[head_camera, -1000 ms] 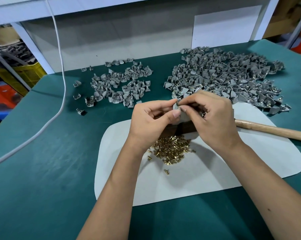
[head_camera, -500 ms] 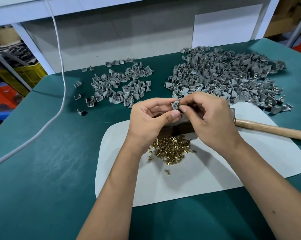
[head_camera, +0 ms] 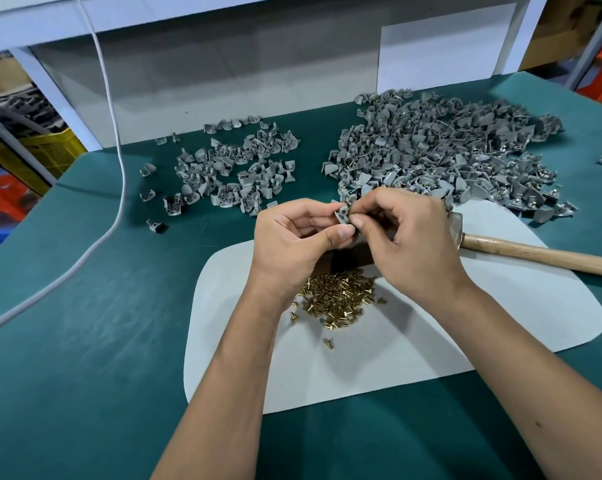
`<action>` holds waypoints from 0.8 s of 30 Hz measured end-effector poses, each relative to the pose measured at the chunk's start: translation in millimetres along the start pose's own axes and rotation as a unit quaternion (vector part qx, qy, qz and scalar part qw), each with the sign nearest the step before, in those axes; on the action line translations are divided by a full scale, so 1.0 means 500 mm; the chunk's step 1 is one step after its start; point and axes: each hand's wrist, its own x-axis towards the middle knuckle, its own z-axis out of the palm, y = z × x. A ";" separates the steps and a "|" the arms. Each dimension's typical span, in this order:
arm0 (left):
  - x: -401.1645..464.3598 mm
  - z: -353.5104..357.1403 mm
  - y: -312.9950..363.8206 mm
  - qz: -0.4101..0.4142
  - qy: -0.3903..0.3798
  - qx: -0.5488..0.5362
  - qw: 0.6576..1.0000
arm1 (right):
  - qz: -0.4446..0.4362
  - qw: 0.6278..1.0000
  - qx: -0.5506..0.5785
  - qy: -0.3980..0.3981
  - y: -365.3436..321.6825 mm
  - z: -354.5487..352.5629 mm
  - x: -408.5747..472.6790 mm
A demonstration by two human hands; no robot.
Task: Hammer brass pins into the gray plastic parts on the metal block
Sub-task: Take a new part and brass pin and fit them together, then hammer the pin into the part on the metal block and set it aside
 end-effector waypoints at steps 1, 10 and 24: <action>-0.001 0.000 0.000 0.001 -0.001 0.002 1.000 | 0.005 1.000 0.007 -0.004 0.000 -0.001 0.001; 0.001 0.013 -0.015 0.056 0.000 0.161 0.985 | 0.040 0.996 -0.008 -0.084 0.007 -0.070 0.017; 0.007 -0.010 -0.006 -0.018 0.008 0.292 0.956 | 0.201 0.886 -0.301 -0.290 0.141 -0.220 0.010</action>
